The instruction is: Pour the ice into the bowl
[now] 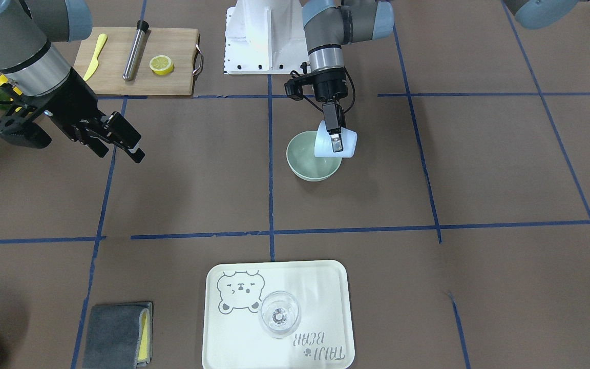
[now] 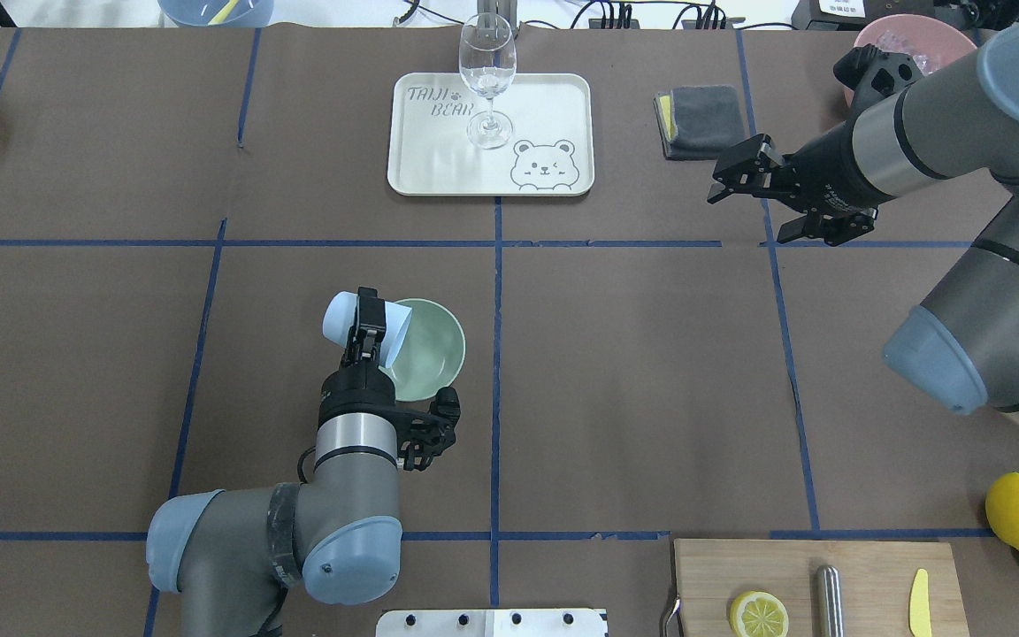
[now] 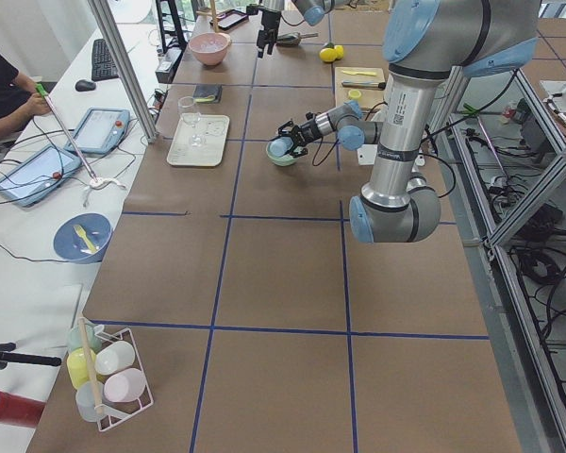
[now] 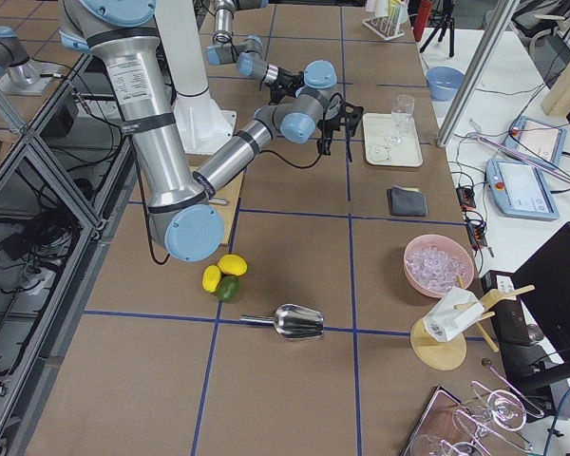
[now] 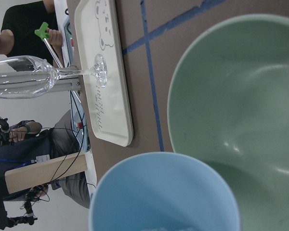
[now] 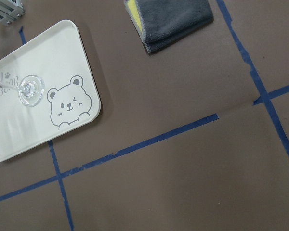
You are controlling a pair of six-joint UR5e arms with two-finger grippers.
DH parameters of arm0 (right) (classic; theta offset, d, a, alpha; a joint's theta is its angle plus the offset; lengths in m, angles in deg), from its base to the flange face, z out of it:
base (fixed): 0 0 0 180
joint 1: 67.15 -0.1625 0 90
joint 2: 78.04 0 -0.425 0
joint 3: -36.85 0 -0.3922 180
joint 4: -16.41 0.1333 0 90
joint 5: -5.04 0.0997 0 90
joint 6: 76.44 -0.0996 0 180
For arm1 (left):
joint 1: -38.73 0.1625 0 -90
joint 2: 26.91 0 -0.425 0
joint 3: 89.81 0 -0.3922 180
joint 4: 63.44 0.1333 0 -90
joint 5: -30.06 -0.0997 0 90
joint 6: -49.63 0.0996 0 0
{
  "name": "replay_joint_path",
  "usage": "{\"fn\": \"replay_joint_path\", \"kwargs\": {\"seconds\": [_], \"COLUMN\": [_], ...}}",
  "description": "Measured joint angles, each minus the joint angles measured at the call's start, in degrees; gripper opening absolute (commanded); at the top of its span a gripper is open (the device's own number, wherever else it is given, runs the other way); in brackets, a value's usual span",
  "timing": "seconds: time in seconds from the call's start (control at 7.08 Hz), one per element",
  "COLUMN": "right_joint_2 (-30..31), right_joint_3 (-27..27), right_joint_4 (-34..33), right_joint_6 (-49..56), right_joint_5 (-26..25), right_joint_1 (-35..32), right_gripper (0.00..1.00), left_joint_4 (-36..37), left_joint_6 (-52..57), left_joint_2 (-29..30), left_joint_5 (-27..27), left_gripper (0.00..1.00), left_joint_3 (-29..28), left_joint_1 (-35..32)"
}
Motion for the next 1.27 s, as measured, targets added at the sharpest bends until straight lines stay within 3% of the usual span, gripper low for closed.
{"fn": "replay_joint_path", "kwargs": {"seconds": [0.42, 0.85, 1.27], "right_joint_2": [0.88, 1.31, 1.23], "right_joint_3": [-0.09, -0.11, -0.11], "right_joint_4": [0.06, 0.09, 0.09], "right_joint_6": [-0.07, -0.15, -0.14], "right_joint_5": [-0.01, -0.02, -0.01], "right_joint_1": [-0.12, -0.16, -0.39], "right_gripper": [1.00, 1.00, 1.00], "left_joint_4": [6.28, 8.07, 7.37], "left_joint_6": [3.54, 4.17, -9.49], "left_joint_2": [1.02, 0.91, -0.08], "left_joint_5": [-2.04, -3.05, -3.07], "left_gripper": [0.00, 0.00, 0.00], "left_joint_3": [-0.33, -0.34, 2.69], "left_joint_1": [0.96, 1.37, 0.92]}}
